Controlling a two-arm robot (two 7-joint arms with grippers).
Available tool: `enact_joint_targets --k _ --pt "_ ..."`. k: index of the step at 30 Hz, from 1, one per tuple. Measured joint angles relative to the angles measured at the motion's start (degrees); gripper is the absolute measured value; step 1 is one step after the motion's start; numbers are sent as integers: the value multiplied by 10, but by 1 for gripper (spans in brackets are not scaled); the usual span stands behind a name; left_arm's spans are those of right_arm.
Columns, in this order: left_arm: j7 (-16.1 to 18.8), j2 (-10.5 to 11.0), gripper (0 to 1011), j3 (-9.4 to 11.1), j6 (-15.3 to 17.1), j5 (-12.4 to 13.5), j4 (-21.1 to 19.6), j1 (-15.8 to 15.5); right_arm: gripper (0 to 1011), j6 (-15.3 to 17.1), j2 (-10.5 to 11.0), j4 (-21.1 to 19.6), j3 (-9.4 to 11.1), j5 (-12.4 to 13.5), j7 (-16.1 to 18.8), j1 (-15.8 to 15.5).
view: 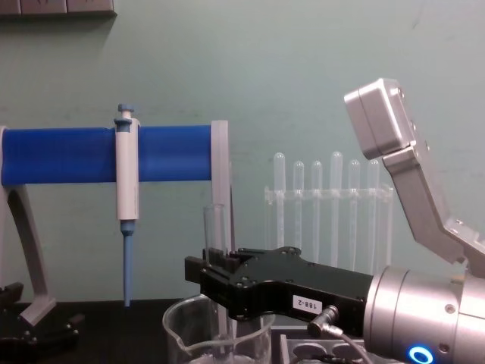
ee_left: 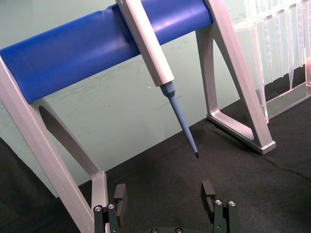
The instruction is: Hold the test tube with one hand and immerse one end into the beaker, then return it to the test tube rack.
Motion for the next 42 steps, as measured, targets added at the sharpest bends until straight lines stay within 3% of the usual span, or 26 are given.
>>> enact_joint_targets --k 42 --pt "0 0 1000 0 0 0 0 0 224 0 0 0 0 0 0 0"
